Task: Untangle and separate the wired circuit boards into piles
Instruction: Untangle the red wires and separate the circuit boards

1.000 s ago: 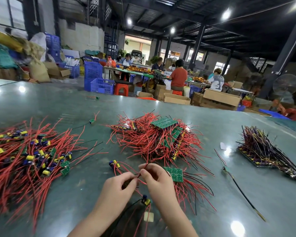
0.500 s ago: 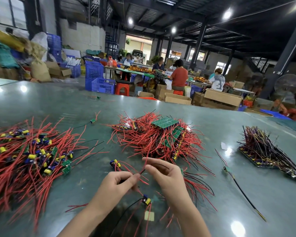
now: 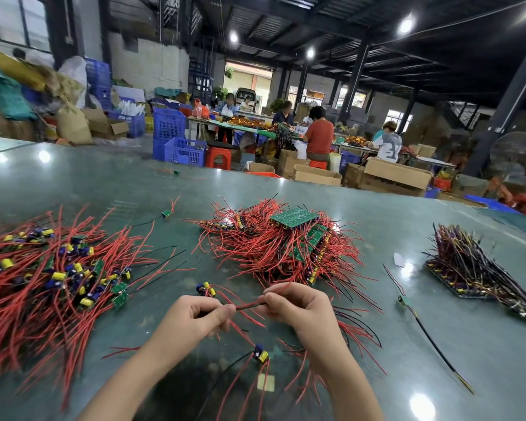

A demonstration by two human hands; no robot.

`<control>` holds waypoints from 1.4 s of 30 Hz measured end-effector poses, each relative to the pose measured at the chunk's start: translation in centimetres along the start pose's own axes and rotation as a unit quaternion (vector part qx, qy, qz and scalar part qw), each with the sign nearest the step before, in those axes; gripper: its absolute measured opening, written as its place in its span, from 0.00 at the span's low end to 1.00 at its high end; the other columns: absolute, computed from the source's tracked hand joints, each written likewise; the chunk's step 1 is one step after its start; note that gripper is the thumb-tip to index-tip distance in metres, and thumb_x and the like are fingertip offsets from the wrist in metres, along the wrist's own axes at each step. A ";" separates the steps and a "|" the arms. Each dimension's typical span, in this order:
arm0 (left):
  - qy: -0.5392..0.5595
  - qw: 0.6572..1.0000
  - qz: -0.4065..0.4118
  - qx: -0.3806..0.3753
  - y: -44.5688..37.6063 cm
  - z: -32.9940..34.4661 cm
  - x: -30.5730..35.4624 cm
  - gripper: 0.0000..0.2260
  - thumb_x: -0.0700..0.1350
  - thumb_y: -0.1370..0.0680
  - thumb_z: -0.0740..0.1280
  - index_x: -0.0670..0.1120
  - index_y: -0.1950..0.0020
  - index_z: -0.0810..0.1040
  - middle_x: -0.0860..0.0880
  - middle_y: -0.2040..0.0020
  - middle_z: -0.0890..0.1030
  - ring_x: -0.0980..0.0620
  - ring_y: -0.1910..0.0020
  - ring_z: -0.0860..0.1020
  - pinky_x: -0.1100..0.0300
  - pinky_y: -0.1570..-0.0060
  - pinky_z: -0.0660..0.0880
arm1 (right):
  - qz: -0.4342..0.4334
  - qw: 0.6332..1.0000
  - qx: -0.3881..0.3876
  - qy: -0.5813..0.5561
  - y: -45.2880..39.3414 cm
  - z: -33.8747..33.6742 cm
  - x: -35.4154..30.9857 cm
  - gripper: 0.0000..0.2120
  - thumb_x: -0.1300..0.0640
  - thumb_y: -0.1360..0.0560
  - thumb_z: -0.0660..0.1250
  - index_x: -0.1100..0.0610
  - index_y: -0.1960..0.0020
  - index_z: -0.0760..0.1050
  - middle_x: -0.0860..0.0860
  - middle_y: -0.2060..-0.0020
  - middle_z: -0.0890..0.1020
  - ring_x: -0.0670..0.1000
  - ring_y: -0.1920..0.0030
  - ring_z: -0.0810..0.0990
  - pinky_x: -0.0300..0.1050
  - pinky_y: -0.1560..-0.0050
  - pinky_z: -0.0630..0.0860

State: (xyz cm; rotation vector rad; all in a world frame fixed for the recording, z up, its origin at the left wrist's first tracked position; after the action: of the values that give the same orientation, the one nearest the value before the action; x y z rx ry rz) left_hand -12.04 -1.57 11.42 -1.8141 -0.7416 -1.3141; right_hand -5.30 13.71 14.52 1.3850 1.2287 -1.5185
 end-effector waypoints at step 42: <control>0.065 0.997 -0.039 -0.024 0.3 0.4 0.7 0.09 0.48 0.30 0.67 0.46 0.66 0.84 0.54 0.78 0.63 0.58 0.78 0.59 0.70 0.77 0.56 | 0.064 0.984 -0.039 -0.162 0.2 3.1 2.0 0.05 0.58 0.35 0.70 0.58 0.63 0.84 0.52 0.68 0.82 0.43 0.74 0.74 0.33 0.69 0.73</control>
State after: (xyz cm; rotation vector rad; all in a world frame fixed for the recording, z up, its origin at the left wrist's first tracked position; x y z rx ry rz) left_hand -11.33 -1.37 11.91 -1.7338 -0.7202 -1.4977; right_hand -6.31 10.80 12.44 1.0924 0.9675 -1.5182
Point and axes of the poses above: each hand's wrist, its own y-axis away from the middle knuckle, its own z-axis out of the palm, x = y × z, the point moved 8 cm from there along -y, towards the middle knuckle
